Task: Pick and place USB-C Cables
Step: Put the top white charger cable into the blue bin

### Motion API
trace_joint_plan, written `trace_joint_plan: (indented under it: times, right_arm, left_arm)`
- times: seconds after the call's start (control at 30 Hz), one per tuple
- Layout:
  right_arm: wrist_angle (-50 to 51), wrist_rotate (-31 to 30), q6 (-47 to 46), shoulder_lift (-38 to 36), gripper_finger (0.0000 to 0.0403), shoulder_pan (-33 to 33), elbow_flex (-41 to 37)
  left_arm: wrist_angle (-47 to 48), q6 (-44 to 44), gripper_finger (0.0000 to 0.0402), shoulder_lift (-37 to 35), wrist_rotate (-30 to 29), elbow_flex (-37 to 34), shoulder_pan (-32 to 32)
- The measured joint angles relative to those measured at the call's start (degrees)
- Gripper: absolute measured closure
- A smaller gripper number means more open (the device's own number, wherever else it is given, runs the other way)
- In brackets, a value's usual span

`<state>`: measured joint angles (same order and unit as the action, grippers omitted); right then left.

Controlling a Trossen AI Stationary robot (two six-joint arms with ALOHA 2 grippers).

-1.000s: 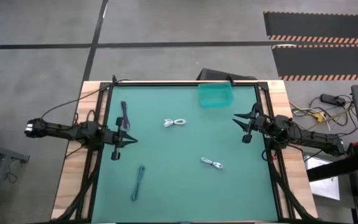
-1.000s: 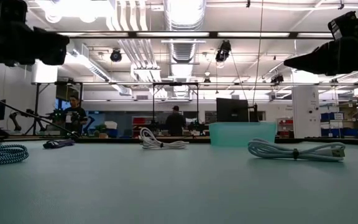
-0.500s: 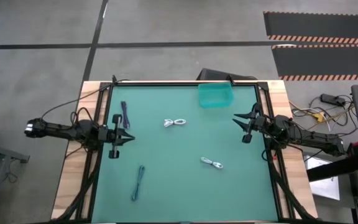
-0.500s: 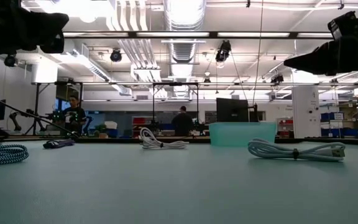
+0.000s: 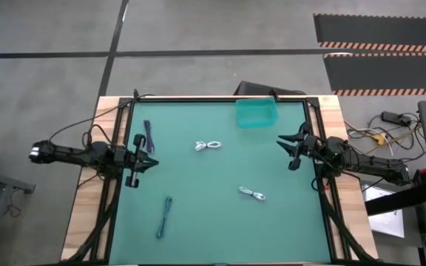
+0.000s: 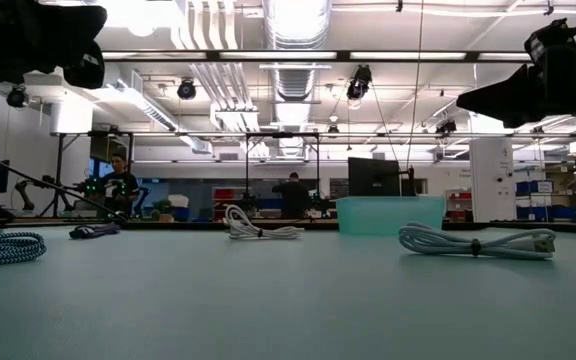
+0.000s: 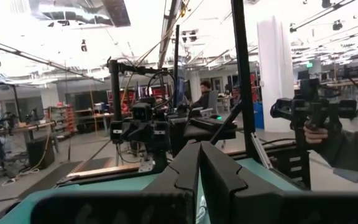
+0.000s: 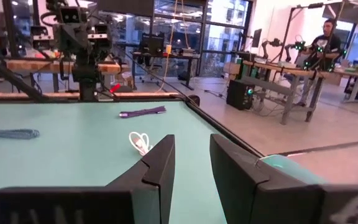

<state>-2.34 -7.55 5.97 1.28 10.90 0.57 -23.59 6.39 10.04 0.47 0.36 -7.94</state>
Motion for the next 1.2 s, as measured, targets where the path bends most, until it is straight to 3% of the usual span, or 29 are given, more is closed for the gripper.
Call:
trace_joint_plan:
  times: [0.37,0.47,0.73,0.93,1.2]
  right_arm:
    - [-3.48,-0.03,3.38,-0.04,0.0309,0.01,-0.01]
    - [-4.65,-0.02,5.30,-0.04,0.0309,0.02,0.01]
    - [-8.17,0.00,9.26,-0.09,0.0309,0.00,0.00]
    - [-8.74,0.02,11.89,-0.09,0.0309,0.02,0.00]
    - [-8.71,0.00,12.65,-0.07,0.0309,0.00,-0.01]
  left_arm:
    - [-4.17,0.00,0.0402,0.49,-2.80,0.00,0.00]
    - [-4.63,0.00,0.0402,0.69,-5.94,0.00,0.00]
    - [-4.72,-6.07,0.0402,2.72,-21.00,0.00,0.00]
    - [-4.15,-10.48,0.0402,6.63,-25.33,0.72,0.02]
    - [-4.45,-13.13,0.0402,14.05,-27.71,7.45,0.00]
